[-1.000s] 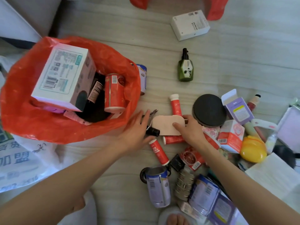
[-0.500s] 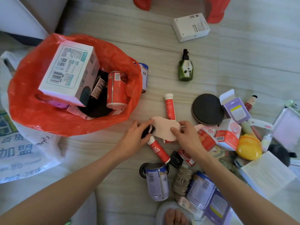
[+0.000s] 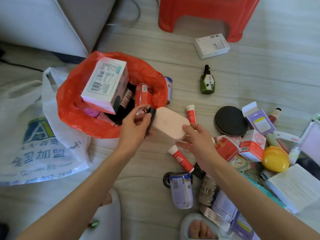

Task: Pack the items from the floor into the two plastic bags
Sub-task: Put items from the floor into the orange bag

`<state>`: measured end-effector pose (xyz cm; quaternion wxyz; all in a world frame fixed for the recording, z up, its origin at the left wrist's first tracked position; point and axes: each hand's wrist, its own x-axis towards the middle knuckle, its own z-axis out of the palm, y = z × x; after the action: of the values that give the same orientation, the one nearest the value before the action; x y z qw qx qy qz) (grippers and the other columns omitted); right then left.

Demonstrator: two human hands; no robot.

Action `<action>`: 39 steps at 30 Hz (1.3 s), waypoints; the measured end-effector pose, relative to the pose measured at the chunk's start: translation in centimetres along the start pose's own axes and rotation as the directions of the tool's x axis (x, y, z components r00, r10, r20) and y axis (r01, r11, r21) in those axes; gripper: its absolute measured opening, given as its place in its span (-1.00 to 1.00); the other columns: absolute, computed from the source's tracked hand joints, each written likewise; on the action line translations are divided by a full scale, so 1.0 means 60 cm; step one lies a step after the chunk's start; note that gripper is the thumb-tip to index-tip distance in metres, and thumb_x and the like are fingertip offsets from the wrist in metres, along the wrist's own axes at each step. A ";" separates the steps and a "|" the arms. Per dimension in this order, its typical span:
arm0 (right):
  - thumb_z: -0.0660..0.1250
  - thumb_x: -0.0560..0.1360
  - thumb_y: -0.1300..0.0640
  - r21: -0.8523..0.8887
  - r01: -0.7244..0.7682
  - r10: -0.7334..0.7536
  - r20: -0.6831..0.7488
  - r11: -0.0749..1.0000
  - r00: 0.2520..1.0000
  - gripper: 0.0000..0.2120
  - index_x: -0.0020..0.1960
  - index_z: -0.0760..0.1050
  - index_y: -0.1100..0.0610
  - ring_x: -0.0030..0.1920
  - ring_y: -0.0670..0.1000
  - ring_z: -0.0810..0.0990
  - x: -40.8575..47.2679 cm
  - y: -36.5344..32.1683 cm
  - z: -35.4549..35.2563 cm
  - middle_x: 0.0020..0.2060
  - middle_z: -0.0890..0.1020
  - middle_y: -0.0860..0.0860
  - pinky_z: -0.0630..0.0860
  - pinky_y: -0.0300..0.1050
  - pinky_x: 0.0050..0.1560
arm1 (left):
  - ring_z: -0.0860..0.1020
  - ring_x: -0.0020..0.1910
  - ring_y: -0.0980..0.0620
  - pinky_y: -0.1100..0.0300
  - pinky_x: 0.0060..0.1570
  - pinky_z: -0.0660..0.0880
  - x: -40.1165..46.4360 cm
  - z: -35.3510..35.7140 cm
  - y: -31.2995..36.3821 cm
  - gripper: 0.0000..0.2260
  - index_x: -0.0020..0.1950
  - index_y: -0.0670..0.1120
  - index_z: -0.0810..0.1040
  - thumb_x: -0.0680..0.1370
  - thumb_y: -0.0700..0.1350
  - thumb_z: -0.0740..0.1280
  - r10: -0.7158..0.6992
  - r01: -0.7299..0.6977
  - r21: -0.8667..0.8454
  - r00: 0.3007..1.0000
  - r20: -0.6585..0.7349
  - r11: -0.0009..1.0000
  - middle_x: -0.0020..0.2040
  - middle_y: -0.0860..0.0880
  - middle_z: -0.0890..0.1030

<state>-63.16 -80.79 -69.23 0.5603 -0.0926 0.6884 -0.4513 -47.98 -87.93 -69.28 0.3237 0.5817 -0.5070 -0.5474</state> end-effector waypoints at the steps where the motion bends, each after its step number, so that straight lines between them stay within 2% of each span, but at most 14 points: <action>1: 0.25 0.53 0.21 -0.006 0.017 -0.017 -0.003 1.000 1.000 -0.78 0.16 0.40 0.20 -0.01 0.10 0.59 0.001 -0.005 0.012 0.07 0.55 0.16 0.59 -0.18 -0.27 | 0.55 -0.26 -0.01 0.19 -0.31 0.56 0.005 -0.010 0.007 -0.79 0.14 0.00 0.52 0.54 -0.20 0.27 -0.014 0.014 0.009 1.000 -0.019 1.000 -0.12 -0.11 0.59; 5: 0.26 0.51 0.19 -0.121 0.084 -0.088 -0.030 0.989 0.996 -0.73 0.19 0.38 0.20 0.01 0.04 0.56 0.017 -0.033 0.067 0.06 0.53 0.08 0.57 -0.19 -0.17 | 0.58 -0.03 -0.10 0.04 0.02 0.54 0.037 -0.038 0.029 -0.74 0.21 -0.05 0.51 0.53 -0.22 0.28 -0.089 0.091 0.087 0.996 -0.025 0.992 0.00 -0.16 0.60; 8: 0.26 0.50 0.20 -0.107 0.077 -0.078 -0.011 0.991 0.997 -0.80 0.12 0.38 0.16 -0.02 0.05 0.59 0.042 -0.057 0.117 0.09 0.55 0.11 0.60 -0.08 -0.06 | 0.57 0.05 -0.09 0.14 0.10 0.47 0.072 -0.044 0.050 -0.75 0.17 -0.10 0.56 0.51 -0.22 0.30 0.003 0.025 0.255 0.994 -0.107 0.967 0.05 -0.13 0.62; 12: 0.20 0.50 0.29 -0.082 0.094 -0.081 0.143 0.992 0.986 -0.80 0.10 0.47 0.20 -0.37 -0.08 0.61 0.072 -0.084 0.166 -0.06 0.61 0.14 0.54 -0.24 -0.35 | 0.49 0.17 -0.13 0.19 0.12 0.33 0.105 -0.037 0.063 -0.71 0.18 -0.19 0.55 0.47 -0.30 0.24 0.204 -0.134 0.525 0.976 -0.077 0.841 0.15 -0.18 0.58; 15: 0.19 0.51 0.31 -0.087 0.078 -0.058 0.220 0.993 0.974 -0.81 0.06 0.48 0.14 -0.52 -0.18 0.57 0.070 -0.084 0.170 -0.22 0.55 0.03 0.50 -0.32 -0.43 | 0.39 0.30 -0.15 0.17 0.25 0.24 0.104 -0.038 0.047 -0.64 0.30 -0.21 0.45 0.50 -0.29 0.22 0.227 -0.201 0.608 0.973 0.035 0.768 0.31 -0.19 0.45; 18: 0.19 0.54 0.23 -0.223 0.154 -0.113 0.185 0.963 0.976 -0.77 0.18 0.46 0.14 -0.09 -0.05 0.66 0.074 -0.063 0.149 0.02 0.61 0.08 0.60 -0.09 0.02 | 0.33 0.36 -0.13 0.29 0.26 0.16 0.076 -0.044 0.018 -0.63 0.34 -0.21 0.40 0.52 -0.29 0.22 0.258 -0.267 0.594 0.961 0.102 0.759 0.36 -0.19 0.38; 20: 0.21 0.55 0.15 -0.447 0.249 -0.201 0.154 0.859 0.968 -0.68 0.29 0.41 0.15 0.13 0.02 0.56 0.068 -0.046 0.117 0.16 0.56 0.08 0.51 -0.04 0.17 | 0.33 0.35 -0.09 0.30 0.29 0.16 0.045 -0.045 -0.008 -0.64 0.32 -0.20 0.42 0.51 -0.29 0.23 0.309 -0.324 0.582 0.942 0.129 0.746 0.34 -0.17 0.39; 22: 0.20 0.56 0.12 -0.581 0.289 -0.256 0.139 0.761 0.956 -0.65 0.33 0.36 0.14 0.11 -0.04 0.51 0.058 -0.028 0.074 0.15 0.54 0.03 0.44 -0.25 0.00 | 0.38 0.31 -0.09 0.19 0.34 0.25 0.014 -0.042 -0.040 -0.64 0.27 -0.20 0.45 0.47 -0.29 0.17 0.381 -0.438 0.582 0.897 0.225 0.685 0.29 -0.18 0.43; 25: 0.18 0.56 0.15 -0.808 0.308 -0.308 0.165 0.502 0.937 -0.64 0.35 0.33 0.13 0.19 0.06 0.50 0.050 0.009 -0.008 0.22 0.52 0.10 0.34 -0.22 0.08 | 0.49 0.20 -0.22 -0.03 0.17 0.48 -0.029 -0.025 -0.096 -0.60 0.21 -0.21 0.47 0.40 -0.24 0.11 0.399 -0.603 0.621 0.797 0.453 0.501 0.20 -0.25 0.51; 28: 0.16 0.55 0.18 -0.945 0.273 -0.232 0.230 0.179 0.945 -0.63 0.35 0.34 0.16 0.22 0.18 0.45 0.053 0.038 -0.082 0.23 0.48 0.17 0.37 -0.02 0.21 | 0.58 0.10 -0.19 -0.03 -0.06 0.59 -0.054 -0.004 -0.136 -0.49 0.16 -0.14 0.52 0.21 -0.32 0.41 0.243 -0.737 0.616 0.675 0.697 0.279 0.12 -0.21 0.59; 31: 0.18 0.51 0.17 -0.957 0.259 -0.188 0.280 -0.130 0.941 -0.64 0.29 0.39 0.18 0.19 0.21 0.46 0.060 0.051 -0.124 0.19 0.50 0.17 0.39 0.02 0.17 | 0.59 0.11 -0.15 0.06 -0.09 0.57 -0.052 0.009 -0.153 -0.27 0.18 -0.13 0.56 0.01 -0.34 0.52 0.106 -0.786 0.601 0.616 0.781 0.145 0.15 -0.18 0.60; 34: 0.18 0.48 0.17 -0.913 0.267 -0.131 0.319 -0.308 0.939 -0.66 0.25 0.37 0.14 0.21 0.16 0.43 0.069 0.049 -0.123 0.19 0.49 0.11 0.34 -0.02 0.16 | 0.40 0.32 -0.25 -0.04 0.14 0.46 -0.036 0.031 -0.132 -0.25 0.39 -0.15 0.36 0.20 -0.43 0.39 0.029 -0.781 0.593 0.609 0.792 0.195 0.37 -0.27 0.38; 36: 0.16 0.50 0.17 -0.893 0.258 -0.106 0.316 -0.368 0.943 -0.70 0.23 0.37 0.14 0.22 0.16 0.42 0.077 0.045 -0.117 0.19 0.48 0.11 0.35 -0.02 0.12 | 0.25 0.42 -0.21 -0.02 0.27 0.35 -0.024 0.051 -0.121 -0.31 0.46 -0.14 0.22 0.35 -0.40 0.31 -0.010 -0.795 0.594 0.598 0.802 0.125 0.47 -0.25 0.20; 39: 0.13 0.52 0.20 -0.879 0.232 -0.084 0.291 -0.416 0.953 -0.72 0.21 0.36 0.17 0.21 0.17 0.41 0.094 0.043 -0.114 0.18 0.47 0.13 0.36 0.00 0.11 | 0.54 0.18 -0.18 0.06 -0.02 0.54 -0.015 0.072 -0.119 -0.37 0.24 -0.13 0.52 0.17 -0.31 0.47 -0.001 -0.854 0.516 0.517 0.856 0.068 0.25 -0.24 0.52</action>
<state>-70.04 -79.35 -75.21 0.1894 -0.6351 0.7061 0.2493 -50.39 -84.31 -76.46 -0.1386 0.1962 -0.9595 -0.1473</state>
